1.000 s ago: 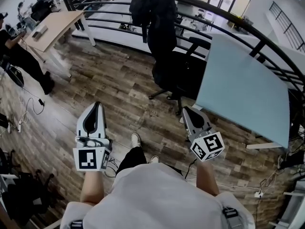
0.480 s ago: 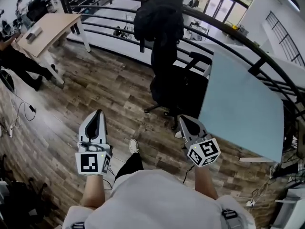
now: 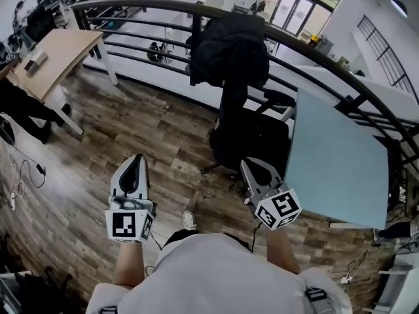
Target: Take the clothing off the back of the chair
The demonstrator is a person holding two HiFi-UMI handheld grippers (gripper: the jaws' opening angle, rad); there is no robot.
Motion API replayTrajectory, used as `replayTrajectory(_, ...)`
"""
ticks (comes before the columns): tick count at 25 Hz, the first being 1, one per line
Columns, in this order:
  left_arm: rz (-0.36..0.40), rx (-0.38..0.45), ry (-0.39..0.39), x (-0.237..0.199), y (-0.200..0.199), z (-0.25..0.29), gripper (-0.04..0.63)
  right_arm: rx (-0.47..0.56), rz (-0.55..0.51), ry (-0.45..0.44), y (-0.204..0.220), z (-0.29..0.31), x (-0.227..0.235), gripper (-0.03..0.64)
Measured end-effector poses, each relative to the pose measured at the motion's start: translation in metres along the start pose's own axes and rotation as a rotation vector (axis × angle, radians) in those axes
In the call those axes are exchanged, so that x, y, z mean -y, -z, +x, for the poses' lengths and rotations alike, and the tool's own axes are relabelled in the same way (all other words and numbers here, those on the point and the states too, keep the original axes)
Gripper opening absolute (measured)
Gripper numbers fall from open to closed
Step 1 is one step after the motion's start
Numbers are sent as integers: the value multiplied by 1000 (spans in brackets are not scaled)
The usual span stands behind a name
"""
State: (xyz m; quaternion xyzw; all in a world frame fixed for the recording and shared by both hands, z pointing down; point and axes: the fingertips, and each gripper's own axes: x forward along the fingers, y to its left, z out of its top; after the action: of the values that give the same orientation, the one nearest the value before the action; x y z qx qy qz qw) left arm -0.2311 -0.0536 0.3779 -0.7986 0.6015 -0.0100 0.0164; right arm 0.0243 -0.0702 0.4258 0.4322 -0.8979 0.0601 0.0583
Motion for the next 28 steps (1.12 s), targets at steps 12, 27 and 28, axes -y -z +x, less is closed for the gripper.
replayTrajectory(12, -35, 8, 128, -1, 12, 78, 25, -35, 27, 124, 1, 15, 36, 20)
replayTrajectory(27, 84, 105, 84, 37, -27, 144, 26, 61, -5, 109, -27, 30, 118, 20)
replayTrajectory(28, 92, 100, 87, 40, -27, 148, 26, 63, 6, 113, -25, 30, 123, 20)
